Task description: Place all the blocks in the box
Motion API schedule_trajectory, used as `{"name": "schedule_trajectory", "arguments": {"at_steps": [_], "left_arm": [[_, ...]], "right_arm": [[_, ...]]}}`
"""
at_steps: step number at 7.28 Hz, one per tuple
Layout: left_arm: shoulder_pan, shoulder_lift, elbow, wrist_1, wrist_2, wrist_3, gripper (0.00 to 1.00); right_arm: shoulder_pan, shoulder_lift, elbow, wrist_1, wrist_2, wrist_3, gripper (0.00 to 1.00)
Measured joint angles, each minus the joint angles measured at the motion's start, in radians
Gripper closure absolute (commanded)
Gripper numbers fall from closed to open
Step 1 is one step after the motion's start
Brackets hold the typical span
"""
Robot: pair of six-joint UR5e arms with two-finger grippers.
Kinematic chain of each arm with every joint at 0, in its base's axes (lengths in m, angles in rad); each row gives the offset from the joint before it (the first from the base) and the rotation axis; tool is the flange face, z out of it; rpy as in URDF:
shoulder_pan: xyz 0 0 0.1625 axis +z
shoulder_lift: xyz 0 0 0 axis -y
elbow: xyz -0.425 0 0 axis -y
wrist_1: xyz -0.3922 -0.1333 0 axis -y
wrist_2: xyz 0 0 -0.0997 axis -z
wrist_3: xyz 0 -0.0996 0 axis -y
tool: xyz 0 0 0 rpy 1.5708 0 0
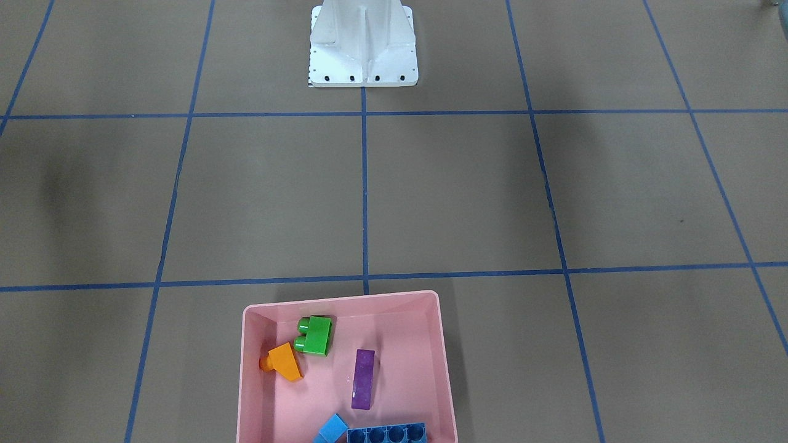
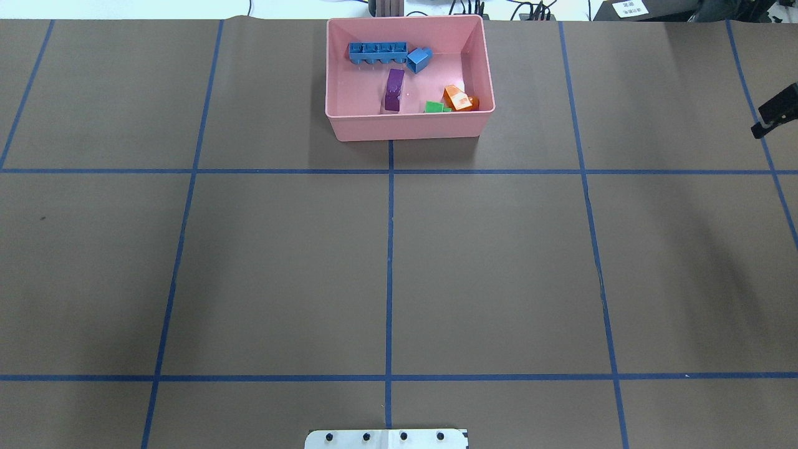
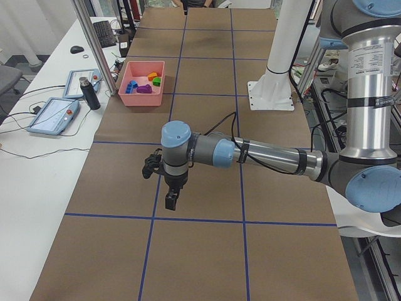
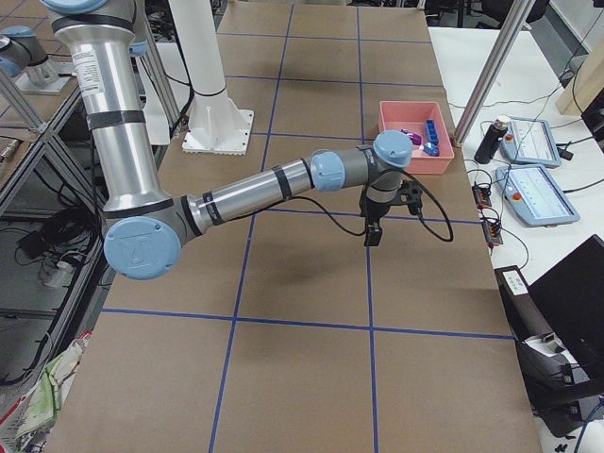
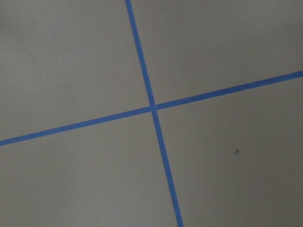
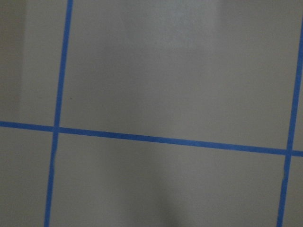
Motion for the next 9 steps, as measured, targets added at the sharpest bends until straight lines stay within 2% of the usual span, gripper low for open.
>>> {"name": "schedule_trajectory", "arguments": {"at_steps": [2,4,5,9], "left_arm": [[-0.003,0.014,0.016,0.015,-0.025,0.001,0.00],[-0.024,0.026,0.056,0.011,-0.152,0.012,0.00],[-0.045,0.033,0.062,0.012,-0.180,0.050,0.00],[-0.096,0.036,0.075,0.016,-0.185,0.124,0.00]], "right_arm": [[0.033,-0.068,0.007,0.030,0.006,-0.018,0.00],[0.072,-0.105,0.007,0.033,0.011,-0.070,0.00],[0.090,-0.120,0.006,0.034,0.018,-0.100,0.00],[0.162,-0.192,0.005,0.034,0.035,-0.218,0.00]]}}
